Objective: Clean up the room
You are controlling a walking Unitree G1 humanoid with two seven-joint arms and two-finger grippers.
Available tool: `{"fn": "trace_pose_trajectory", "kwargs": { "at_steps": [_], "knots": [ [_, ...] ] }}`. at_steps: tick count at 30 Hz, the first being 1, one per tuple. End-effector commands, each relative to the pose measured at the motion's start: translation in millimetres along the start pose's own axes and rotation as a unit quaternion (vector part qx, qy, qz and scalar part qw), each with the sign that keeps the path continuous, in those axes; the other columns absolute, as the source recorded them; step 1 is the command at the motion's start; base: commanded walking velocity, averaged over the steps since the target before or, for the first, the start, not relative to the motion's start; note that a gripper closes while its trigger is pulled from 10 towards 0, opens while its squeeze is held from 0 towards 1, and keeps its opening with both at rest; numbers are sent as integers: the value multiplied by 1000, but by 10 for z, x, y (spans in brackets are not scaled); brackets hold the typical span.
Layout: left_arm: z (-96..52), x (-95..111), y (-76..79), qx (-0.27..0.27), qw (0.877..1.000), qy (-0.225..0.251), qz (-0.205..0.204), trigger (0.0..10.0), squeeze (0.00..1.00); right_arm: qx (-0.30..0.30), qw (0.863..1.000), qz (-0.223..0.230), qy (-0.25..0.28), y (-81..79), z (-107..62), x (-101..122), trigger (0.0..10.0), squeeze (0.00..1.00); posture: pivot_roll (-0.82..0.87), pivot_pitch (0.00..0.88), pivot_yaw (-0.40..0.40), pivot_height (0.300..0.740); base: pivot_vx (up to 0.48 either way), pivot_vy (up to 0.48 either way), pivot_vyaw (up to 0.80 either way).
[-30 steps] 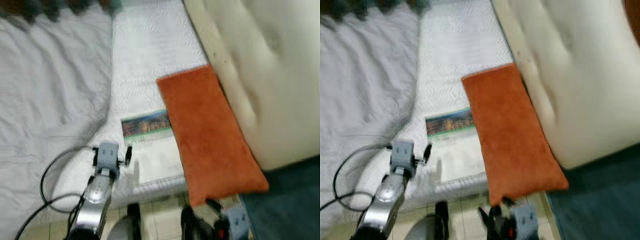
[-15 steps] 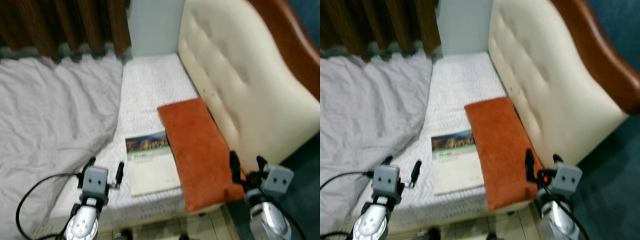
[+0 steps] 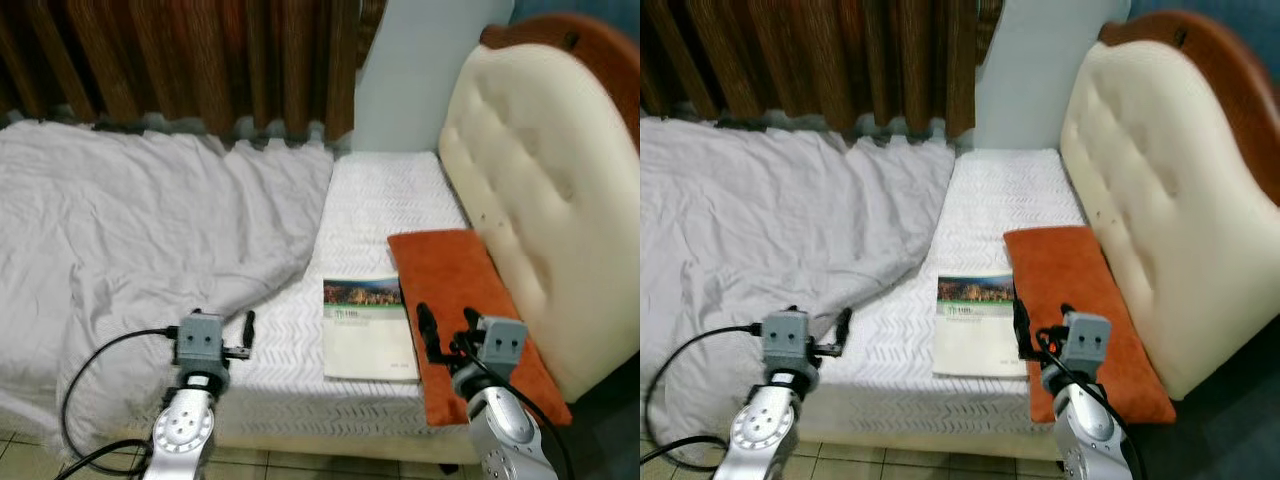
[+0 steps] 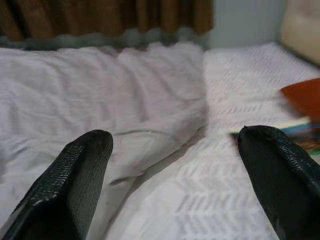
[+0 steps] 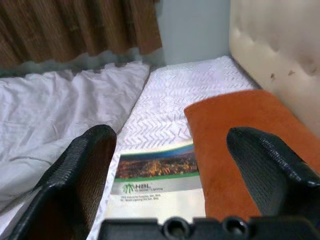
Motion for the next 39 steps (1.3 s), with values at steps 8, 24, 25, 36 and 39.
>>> {"fn": "trace_pose_trajectory", "kwargs": {
  "at_steps": [8, 24, 25, 36, 39],
  "knots": [
    [93, -60, -191, 0, 1000, -23, 14, 10000, 0, 26, 1000, -6, -4, -68, 24, -66, 10000, 0, 81, 0, -58, 740, 0, 480, 0],
    [104, -147, -199, 36, 998, -51, -12, 10000, 0, 74, 997, -9, -20, -132, 51, -122, 10000, 0, 87, 0, -74, 740, 0, 480, 0],
    [104, -147, -199, 36, 998, -51, -12, 10000, 0, 74, 997, -9, -20, -132, 51, -122, 10000, 0, 87, 0, -74, 740, 0, 480, 0],
    [108, -133, -204, 44, 998, -51, 12, 10000, 0, 100, 994, -24, -33, -156, 20, -173, 10000, 0, 84, 0, -76, 740, 82, 175, 0],
    [61, 6, -182, 16, 1000, -13, 4, 10000, 0, 66, 997, 8, -35, -57, -51, -196, 10000, 0, 88, 0, -82, 740, 453, 0, 0]
  ]
}}
Point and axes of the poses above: a point about 5 cm out from each wrist's last joint towards the gripper, its own z axis pointing out of the wrist towards the gripper, its own x axis along the axis of the wrist's last joint, y = z × x, the point moved 1 cm from there along z, pointing out of the wrist towards the gripper, and after that the axes turned 1 degree about z, right-handed, at the moved point
